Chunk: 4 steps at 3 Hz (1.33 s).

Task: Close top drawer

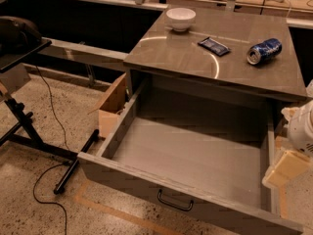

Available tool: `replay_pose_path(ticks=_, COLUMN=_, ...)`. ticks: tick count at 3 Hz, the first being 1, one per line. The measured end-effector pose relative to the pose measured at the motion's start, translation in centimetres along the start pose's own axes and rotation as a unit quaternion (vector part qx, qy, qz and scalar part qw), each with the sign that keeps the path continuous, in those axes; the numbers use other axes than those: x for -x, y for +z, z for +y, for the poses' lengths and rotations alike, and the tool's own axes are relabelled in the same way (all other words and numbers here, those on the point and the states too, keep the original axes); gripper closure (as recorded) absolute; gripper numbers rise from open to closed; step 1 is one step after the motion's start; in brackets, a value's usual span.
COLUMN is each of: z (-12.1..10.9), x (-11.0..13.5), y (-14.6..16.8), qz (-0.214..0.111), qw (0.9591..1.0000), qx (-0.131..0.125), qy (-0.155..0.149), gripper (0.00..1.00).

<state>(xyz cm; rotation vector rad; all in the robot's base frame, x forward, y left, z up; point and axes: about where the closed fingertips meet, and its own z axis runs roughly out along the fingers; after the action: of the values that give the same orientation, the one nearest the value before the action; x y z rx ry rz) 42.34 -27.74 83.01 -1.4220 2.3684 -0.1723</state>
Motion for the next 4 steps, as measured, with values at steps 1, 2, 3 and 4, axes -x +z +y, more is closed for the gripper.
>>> replay_pose_path(ticks=1, z=1.3, x=-1.6, y=1.7, qz=-0.023, qw=0.9995, qx=0.017, qy=0.016, gripper=0.0)
replay_pose_path(ticks=2, z=1.4, x=-1.6, y=1.7, qz=-0.026, qw=0.9994, qx=0.019, qy=0.015, gripper=0.0)
replay_pose_path(ticks=3, z=2.2, x=-2.2, y=1.5, qz=-0.011, qw=0.9996, qx=0.024, qy=0.01, gripper=0.02)
replay_pose_path(ticks=4, z=4.2, x=-3.2, y=1.3, qz=-0.01, qw=0.9984, qx=0.051, qy=0.021, gripper=0.25)
